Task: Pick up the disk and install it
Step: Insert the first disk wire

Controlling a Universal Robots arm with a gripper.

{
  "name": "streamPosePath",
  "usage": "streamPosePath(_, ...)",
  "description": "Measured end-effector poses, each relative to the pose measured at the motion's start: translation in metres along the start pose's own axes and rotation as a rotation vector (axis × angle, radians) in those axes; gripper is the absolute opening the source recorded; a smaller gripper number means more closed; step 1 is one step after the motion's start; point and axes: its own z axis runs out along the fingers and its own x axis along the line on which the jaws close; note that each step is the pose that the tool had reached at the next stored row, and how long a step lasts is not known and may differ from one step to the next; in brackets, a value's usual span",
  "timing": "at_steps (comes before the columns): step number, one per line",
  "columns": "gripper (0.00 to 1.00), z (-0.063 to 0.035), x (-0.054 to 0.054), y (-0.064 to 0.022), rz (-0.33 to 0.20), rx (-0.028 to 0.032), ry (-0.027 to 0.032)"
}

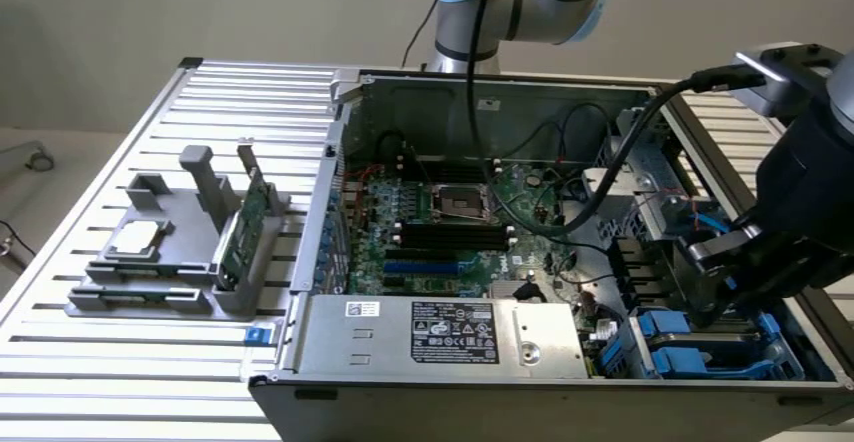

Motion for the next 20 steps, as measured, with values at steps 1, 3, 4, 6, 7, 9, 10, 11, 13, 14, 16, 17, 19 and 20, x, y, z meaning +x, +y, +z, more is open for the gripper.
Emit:
streamPosePath(1, 0.42, 0.0000, 0.0000, 0.0000, 0.018, 0.0014, -0.0004)
streamPosePath(3, 0.42, 0.0001, 0.0000, 0.0000, 0.054, 0.0042, -0.0013)
streamPosePath(4, 0.42, 0.0001, 0.0000, 0.0000, 0.072, 0.0056, -0.0017)
streamPosePath(6, 0.42, 0.0001, 0.0000, 0.0000, 0.108, 0.0086, -0.0026)
streamPosePath(7, 0.42, 0.0002, 0.0000, 0.0000, 0.126, 0.0100, -0.0030)
streamPosePath(9, 0.42, 0.0003, 0.0000, 0.0000, 0.163, 0.0129, -0.0039)
streamPosePath(10, 0.42, 0.0004, 0.0000, 0.0000, 0.181, 0.0143, -0.0043)
streamPosePath(11, 0.42, 0.0005, 0.0000, 0.0000, 0.199, 0.0156, -0.0047)
streamPosePath(13, 0.42, 0.0006, 0.0000, 0.0000, 0.235, 0.0186, -0.0056)
streamPosePath(14, 0.42, 0.0007, 0.0001, 0.0000, 0.253, 0.0200, -0.0060)
streamPosePath(16, 0.42, 0.0009, 0.0001, 0.0000, 0.289, 0.0228, -0.0069)
streamPosePath(17, 0.42, 0.0009, 0.0001, 0.0000, 0.307, 0.0243, -0.0073)
streamPosePath(19, 0.42, 0.0013, 0.0001, 0.0000, 0.344, 0.0271, -0.0082)
streamPosePath(20, 0.42, 0.0016, 0.0001, 0.0000, 0.362, 0.0284, -0.0086)
